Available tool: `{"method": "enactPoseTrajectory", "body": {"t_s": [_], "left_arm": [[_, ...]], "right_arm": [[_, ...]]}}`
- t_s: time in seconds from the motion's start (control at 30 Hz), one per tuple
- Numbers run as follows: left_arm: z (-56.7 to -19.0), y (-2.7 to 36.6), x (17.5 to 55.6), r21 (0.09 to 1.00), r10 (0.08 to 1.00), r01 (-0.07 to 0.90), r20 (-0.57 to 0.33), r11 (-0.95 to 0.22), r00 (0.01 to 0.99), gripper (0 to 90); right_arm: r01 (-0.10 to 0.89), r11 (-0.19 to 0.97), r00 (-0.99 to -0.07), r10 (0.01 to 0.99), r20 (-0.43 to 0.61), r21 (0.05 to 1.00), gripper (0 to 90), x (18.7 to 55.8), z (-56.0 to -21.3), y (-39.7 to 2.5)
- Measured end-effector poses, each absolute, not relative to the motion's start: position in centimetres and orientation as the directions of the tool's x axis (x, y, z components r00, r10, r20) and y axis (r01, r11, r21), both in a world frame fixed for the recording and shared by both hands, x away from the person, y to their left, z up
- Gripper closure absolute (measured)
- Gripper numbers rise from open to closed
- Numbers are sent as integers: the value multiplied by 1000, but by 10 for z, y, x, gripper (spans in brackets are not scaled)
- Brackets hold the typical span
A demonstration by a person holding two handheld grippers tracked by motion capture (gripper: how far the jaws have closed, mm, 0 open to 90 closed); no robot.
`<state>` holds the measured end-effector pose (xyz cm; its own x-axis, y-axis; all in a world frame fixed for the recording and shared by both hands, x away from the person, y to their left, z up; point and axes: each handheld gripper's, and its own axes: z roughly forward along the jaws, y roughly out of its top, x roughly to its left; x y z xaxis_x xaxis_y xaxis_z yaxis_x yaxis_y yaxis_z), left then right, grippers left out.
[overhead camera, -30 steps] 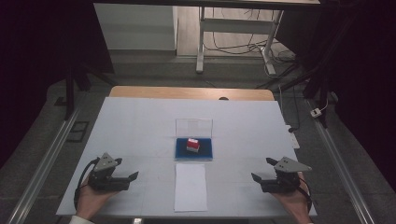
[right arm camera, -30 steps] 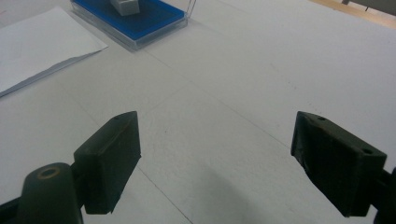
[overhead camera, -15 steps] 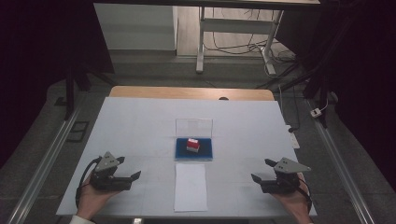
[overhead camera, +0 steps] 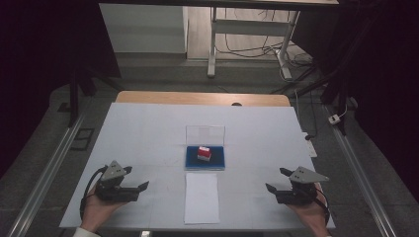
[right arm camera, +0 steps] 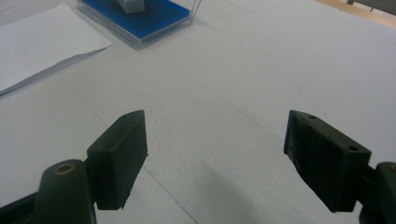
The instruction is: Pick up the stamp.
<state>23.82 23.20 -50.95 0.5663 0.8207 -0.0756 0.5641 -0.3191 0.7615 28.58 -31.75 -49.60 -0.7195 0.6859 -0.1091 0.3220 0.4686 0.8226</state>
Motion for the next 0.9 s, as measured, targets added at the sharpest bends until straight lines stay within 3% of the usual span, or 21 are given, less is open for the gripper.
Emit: {"method": "enactPoseTrajectory", "body": {"t_s": [0.9], "left_arm": [[-499,235,237,778,804,535,-66,-329,591,185]], "right_arm": [[300,444,-759,647,-71,844,258,292,-471,-287]]}}
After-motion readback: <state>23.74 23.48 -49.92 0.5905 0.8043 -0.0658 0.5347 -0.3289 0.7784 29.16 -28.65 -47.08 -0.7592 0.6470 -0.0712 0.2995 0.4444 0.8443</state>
